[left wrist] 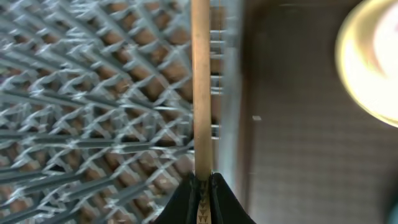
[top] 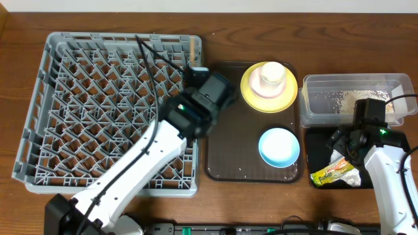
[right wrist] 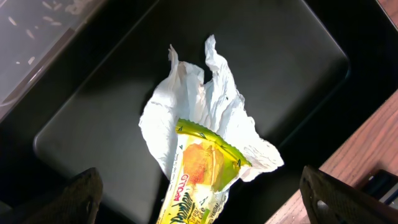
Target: Sort waste into correct bins and load items into the dishwasher rack
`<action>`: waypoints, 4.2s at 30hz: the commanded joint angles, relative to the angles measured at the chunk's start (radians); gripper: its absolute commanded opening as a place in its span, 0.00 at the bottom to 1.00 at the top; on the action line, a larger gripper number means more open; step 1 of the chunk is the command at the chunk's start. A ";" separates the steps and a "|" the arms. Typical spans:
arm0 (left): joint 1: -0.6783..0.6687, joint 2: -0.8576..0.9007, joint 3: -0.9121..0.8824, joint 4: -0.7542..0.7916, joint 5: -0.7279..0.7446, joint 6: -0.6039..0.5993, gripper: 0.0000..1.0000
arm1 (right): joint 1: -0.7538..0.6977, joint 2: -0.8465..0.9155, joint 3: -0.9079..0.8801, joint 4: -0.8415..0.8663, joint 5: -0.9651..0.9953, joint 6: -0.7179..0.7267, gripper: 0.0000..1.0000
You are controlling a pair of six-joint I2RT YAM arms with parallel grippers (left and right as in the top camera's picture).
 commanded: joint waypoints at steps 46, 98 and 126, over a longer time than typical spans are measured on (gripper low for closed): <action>0.162 -0.024 0.047 0.055 0.565 0.158 0.44 | -0.007 -0.008 0.017 -0.001 0.024 -0.004 0.99; -0.048 0.627 0.090 0.674 0.334 -0.202 0.33 | -0.007 -0.008 0.017 -0.001 0.024 -0.004 0.99; -0.048 0.440 0.090 0.230 0.331 -0.114 0.36 | -0.007 -0.008 0.017 -0.001 0.024 -0.004 0.99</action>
